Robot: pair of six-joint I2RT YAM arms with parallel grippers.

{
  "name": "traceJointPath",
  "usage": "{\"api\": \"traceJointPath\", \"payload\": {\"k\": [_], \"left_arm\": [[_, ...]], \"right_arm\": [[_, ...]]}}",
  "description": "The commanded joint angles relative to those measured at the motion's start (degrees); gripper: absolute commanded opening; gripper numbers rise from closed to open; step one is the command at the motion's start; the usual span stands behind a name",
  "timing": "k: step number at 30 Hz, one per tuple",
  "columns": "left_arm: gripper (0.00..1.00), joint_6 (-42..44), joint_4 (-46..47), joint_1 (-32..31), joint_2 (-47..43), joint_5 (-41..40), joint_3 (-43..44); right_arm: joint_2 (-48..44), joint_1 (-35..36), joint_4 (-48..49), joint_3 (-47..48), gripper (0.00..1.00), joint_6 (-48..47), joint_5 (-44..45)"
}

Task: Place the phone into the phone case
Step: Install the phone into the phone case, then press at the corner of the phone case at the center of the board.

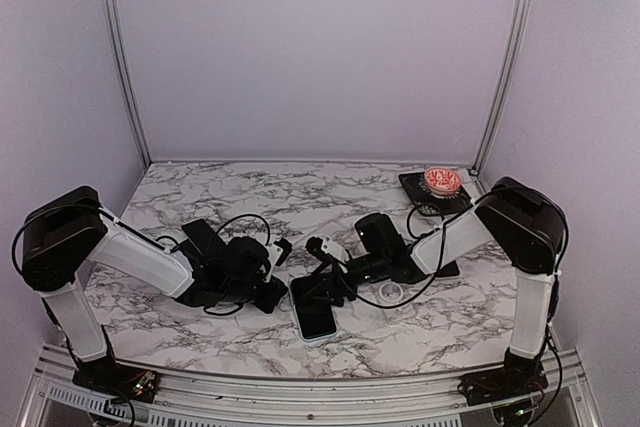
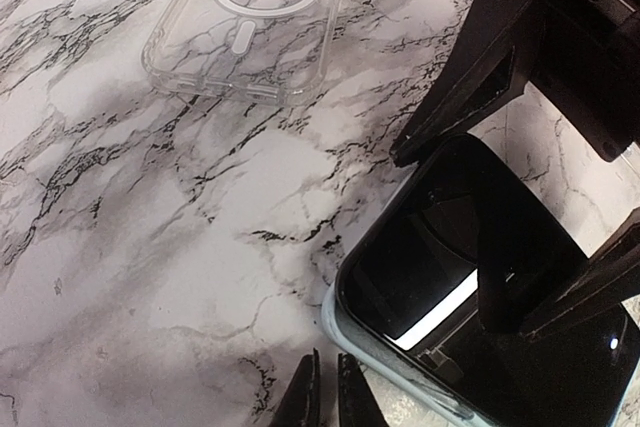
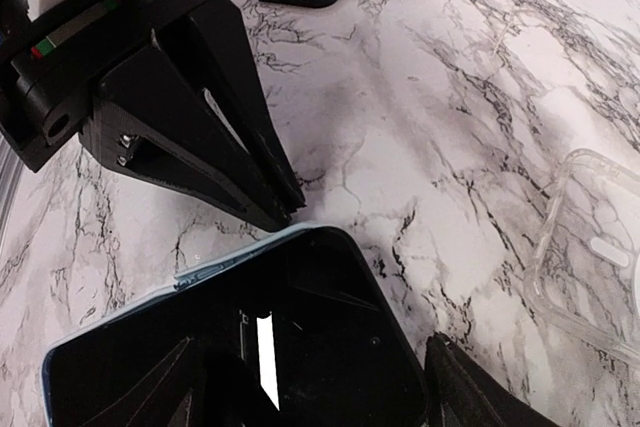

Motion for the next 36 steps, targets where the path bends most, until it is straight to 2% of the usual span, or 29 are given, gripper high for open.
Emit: {"api": "traceJointPath", "payload": {"k": [1,5,11,15,16,17,20,24,29,31,36], "left_arm": [[0.07,0.82,-1.46,0.40,1.53,-0.05,0.47],[0.08,0.78,-1.38,0.40,1.46,-0.13,0.32],[0.10,0.95,-1.37,0.40,1.48,-0.05,0.30],[0.11,1.08,-1.37,0.40,1.34,0.12,0.05],[0.11,1.04,-1.37,0.40,1.44,0.14,-0.03],[0.11,1.12,-1.37,0.40,1.44,0.15,-0.05],[0.11,1.07,-1.37,0.40,1.36,0.26,-0.21],[0.11,0.94,-1.37,0.37,1.17,0.55,-0.27],[0.11,1.11,-1.46,0.31,1.10,1.70,-0.27],[0.11,1.17,-1.46,0.23,1.12,1.86,-0.24],[0.11,1.35,-1.44,0.22,1.08,2.36,-0.16]], "right_arm": [[-1.39,1.08,-2.79,0.05,0.73,-2.62,7.18],[-3.46,1.04,-5.90,1.26,0.74,-2.78,8.61],[-10.46,0.87,-9.60,-0.05,0.90,-0.61,9.25],[-14.47,0.25,-13.01,-1.47,0.91,4.99,8.39],[-14.55,0.07,-15.35,-0.83,0.89,9.65,10.10],[-14.05,-0.11,-19.24,0.84,0.82,13.80,12.62],[-12.05,0.36,-29.30,5.04,0.44,23.78,19.88],[-12.71,2.78,-31.55,3.88,0.29,32.02,26.48],[-9.64,7.01,-39.72,9.34,0.03,33.89,40.10],[-7.40,8.03,-42.16,11.72,0.00,33.34,42.14],[-4.03,9.64,-43.14,14.61,0.00,33.00,44.87]]}}
